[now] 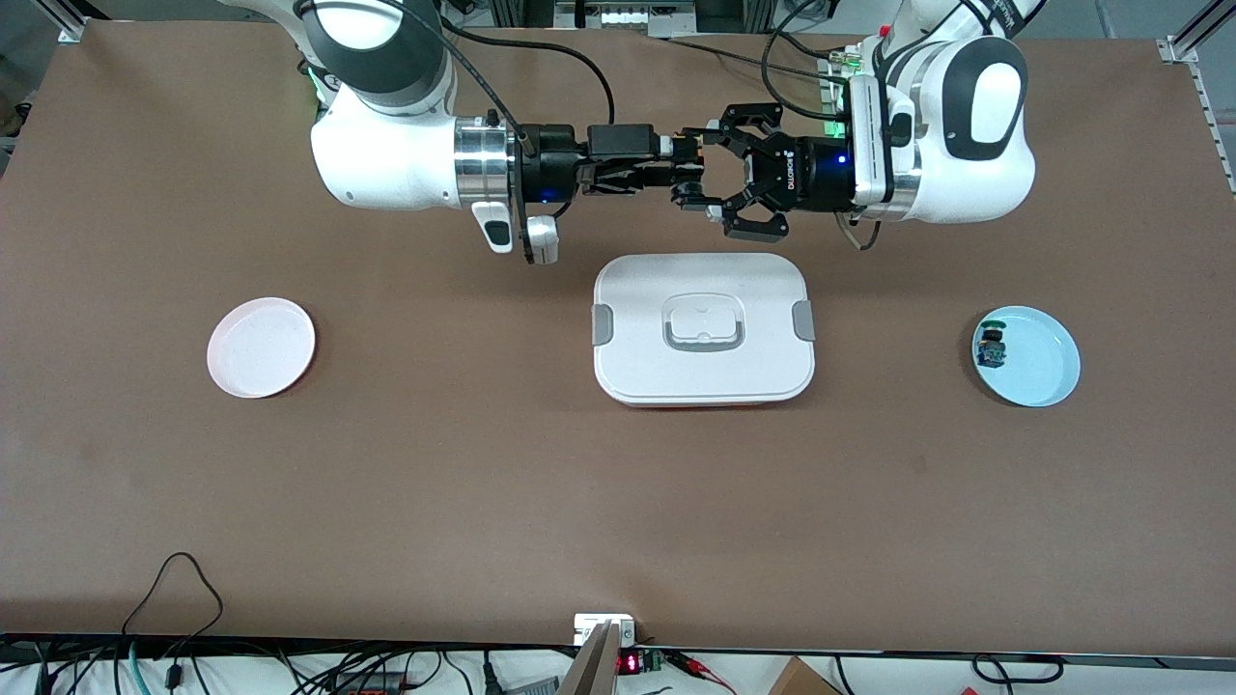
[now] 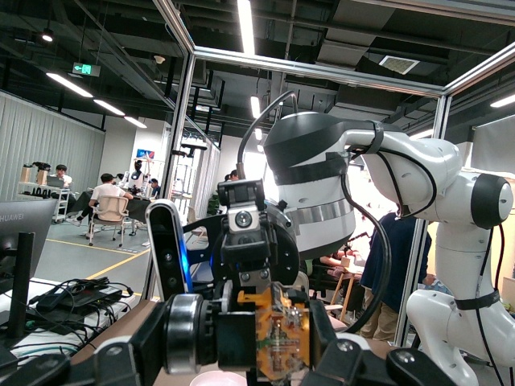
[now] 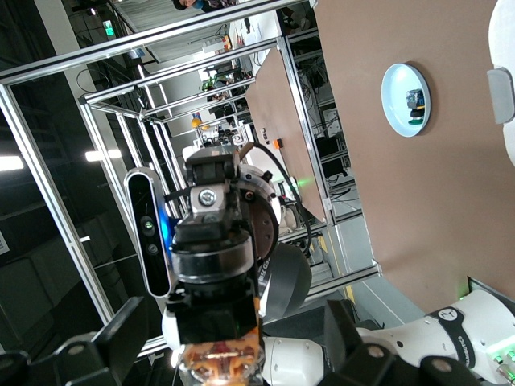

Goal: Transfer orange switch to right arm and place
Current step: 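Grasp the orange switch with the right gripper beside the left gripper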

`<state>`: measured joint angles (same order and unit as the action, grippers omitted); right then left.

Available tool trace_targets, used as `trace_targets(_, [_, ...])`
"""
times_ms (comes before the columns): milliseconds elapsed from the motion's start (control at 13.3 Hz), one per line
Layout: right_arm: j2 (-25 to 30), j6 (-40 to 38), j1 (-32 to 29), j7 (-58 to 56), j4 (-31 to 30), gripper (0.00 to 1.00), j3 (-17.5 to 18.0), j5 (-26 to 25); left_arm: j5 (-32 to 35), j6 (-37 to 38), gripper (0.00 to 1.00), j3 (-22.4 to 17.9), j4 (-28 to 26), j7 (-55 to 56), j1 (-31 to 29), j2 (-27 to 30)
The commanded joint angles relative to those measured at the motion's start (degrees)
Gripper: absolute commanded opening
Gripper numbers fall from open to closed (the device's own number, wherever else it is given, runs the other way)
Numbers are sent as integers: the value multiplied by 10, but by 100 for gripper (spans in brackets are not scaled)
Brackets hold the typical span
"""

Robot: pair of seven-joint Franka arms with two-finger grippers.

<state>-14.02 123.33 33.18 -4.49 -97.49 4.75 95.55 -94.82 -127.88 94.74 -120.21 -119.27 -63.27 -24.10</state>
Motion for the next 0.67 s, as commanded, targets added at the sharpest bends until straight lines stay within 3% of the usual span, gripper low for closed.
trace_targets(0, [-1, 8, 5, -5, 6, 96, 1, 10, -12, 2, 0, 22, 1, 0, -23, 15])
trace_targets(75, [-1, 7, 4, -6, 6, 90, 1, 10, -12, 2, 0, 22, 1, 0, -23, 15])
trace_targets(150, [0, 7, 4, -11, 6, 71, 1, 10, -12, 3, 0, 22, 1, 1, -23, 14])
trace_targets(225, [0, 5, 3, -12, 6, 36, 1, 10, -12, 3, 0, 22, 1, 1, -23, 15])
trace_targets(300, [1, 5, 2, -12, 6, 19, 1, 10, -12, 2, 0, 22, 1, 0, -23, 14])
trace_targets(450, [5, 2, 2, -11, 7, 7, 1, 10, -12, 2, 0, 22, 1, 1, -23, 14])
trace_targets(600, [6, 1, 3, -12, 7, 6, 1, 10, -12, 3, 0, 22, 1, 0, -23, 14])
